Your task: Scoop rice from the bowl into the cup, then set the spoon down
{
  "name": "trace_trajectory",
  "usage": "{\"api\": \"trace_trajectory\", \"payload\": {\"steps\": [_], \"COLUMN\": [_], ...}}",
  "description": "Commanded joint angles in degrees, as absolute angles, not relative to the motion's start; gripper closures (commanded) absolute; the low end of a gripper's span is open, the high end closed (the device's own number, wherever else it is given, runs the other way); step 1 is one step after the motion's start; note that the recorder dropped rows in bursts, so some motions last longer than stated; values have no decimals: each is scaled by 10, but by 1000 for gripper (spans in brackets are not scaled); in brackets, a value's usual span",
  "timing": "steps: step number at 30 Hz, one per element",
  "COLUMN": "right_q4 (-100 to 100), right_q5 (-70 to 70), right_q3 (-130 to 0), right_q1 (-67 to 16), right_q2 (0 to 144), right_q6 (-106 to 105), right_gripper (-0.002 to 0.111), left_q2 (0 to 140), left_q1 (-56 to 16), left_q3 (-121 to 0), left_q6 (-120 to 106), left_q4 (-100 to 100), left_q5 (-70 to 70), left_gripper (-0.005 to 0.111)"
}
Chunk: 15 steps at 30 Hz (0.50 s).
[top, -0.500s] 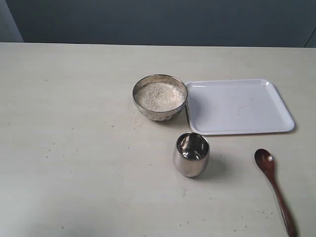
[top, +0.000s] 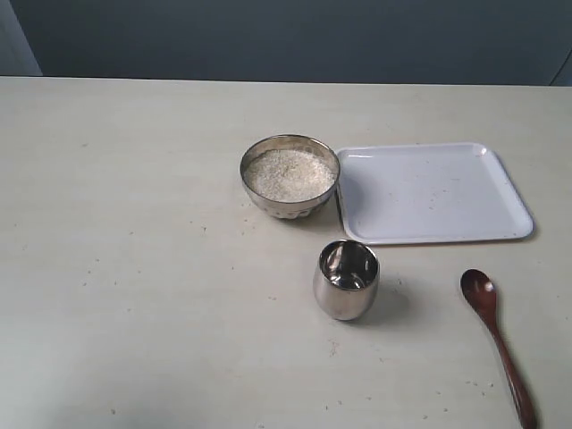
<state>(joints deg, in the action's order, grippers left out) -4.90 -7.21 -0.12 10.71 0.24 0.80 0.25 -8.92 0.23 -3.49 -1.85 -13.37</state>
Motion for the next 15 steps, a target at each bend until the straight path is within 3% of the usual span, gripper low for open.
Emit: {"api": "trace_trajectory", "payload": {"steps": [1,7,15], "right_q4": [-167,-167,-147], "right_q5": [-240,-244,-132], "right_q3": [0,0,0], "right_q1": [107,107,107], "right_q2": [0,0,0], "right_q6": [159,421,432], "right_gripper": [109,109,109], "left_q2": [0,0,0], "left_q1": [-92,-92,-92], "left_q3": [0,0,0], "left_q6": [-31,-31,-31], "left_q4": [-22,-22,-22], "left_q5": [-133,-133,-133], "left_gripper": [106,106,106]}}
